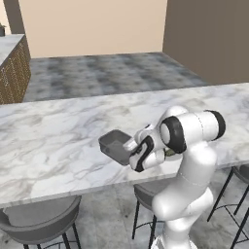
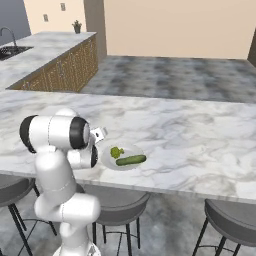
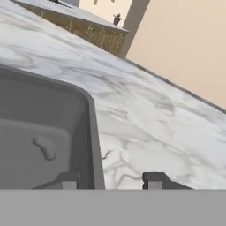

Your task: Retrieve the tupperware and aluminum foil from the cabinet and place them on the dining counter near the plate with broccoli and cucumber to prepare for storing leftovers.

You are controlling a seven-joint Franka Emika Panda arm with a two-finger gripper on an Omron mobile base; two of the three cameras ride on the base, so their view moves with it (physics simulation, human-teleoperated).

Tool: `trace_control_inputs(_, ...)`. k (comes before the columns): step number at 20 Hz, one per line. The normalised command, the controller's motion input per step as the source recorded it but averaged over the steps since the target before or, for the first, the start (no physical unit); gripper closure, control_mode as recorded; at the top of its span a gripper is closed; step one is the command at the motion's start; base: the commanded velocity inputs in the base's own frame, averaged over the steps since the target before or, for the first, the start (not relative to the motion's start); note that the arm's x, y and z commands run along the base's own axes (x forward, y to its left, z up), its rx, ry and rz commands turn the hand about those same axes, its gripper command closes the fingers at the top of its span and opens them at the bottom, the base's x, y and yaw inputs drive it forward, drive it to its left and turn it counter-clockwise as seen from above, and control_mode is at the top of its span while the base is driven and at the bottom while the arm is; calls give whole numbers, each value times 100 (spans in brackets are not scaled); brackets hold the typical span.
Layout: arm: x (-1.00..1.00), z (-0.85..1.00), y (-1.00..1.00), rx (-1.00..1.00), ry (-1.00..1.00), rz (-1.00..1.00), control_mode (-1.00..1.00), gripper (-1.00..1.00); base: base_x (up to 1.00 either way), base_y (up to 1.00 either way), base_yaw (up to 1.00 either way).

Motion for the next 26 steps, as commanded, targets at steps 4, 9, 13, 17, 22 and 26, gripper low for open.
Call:
trace_control_inputs(4, 3, 100, -16, -1, 14, 0, -100, -100, 0, 0, 0)
trace_control_inputs(9, -25, 100, 1, -12, 34, 3, -100, -100, 0, 0, 0)
trace_control_inputs(13, -94, 100, -21, -4, 34, 0, -100, -100, 0, 0, 0)
trace_control_inputs(17, -95, 100, -41, 5, 10, -9, -100, -100, 0, 0, 0)
trace_control_inputs(22, -32, 100, -37, 8, 15, -16, -100, -100, 0, 0, 0)
trace_control_inputs(26, -80, 100, -44, 2, 18, -17, -100, -100, 0, 0, 0)
